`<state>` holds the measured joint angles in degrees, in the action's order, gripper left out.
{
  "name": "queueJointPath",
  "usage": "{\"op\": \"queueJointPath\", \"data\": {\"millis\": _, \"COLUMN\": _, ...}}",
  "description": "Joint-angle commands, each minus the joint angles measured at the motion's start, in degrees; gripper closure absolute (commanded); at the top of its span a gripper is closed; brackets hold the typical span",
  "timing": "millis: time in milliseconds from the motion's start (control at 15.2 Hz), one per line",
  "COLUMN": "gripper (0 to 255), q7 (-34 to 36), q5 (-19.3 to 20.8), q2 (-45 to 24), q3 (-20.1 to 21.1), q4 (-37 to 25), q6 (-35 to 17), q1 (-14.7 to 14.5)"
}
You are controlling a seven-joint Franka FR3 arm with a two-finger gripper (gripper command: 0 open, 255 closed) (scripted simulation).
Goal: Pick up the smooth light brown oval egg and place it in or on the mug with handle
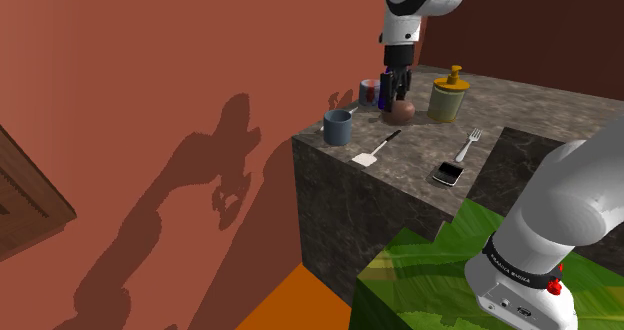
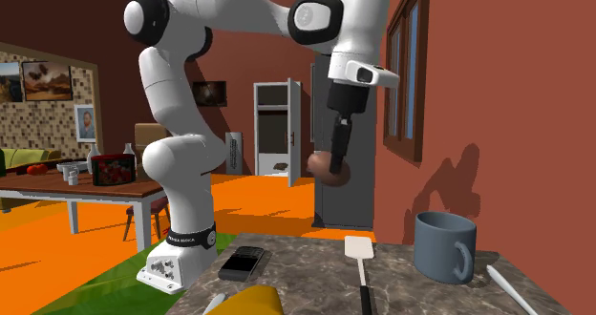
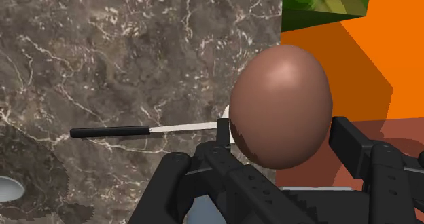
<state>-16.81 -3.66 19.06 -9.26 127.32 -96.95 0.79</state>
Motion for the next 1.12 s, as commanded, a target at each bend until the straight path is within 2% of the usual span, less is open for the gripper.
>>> {"op": "queueJointPath", "data": {"millis": 0, "gripper": 255, "q7": -0.16, "q5": -0.63, "q2": -4.28, "q3": -0.10, "q4": -4.21, "q6": 0.02, "q1": -0.36}}
{"op": "queueJointPath", "data": {"millis": 594, "gripper": 255, "q7": -1.16, "q5": -3.93, "q2": -25.43, "q3": -0.53, "q4": -28.31, "q6": 3.37, "q1": -0.68}}
{"op": "queueJointPath", "data": {"millis": 858, "gripper": 255, "q7": -1.23, "q5": -5.52, "q2": -35.69, "q3": -0.43, "q4": -42.21, "q6": 7.17, "q1": 0.00}}
{"op": "queueJointPath", "data": {"millis": 1056, "gripper": 255, "q7": -0.92, "q5": -6.74, "q2": -44.48, "q3": -0.15, "q4": -55.19, "q6": 11.44, "q1": 0.99}}
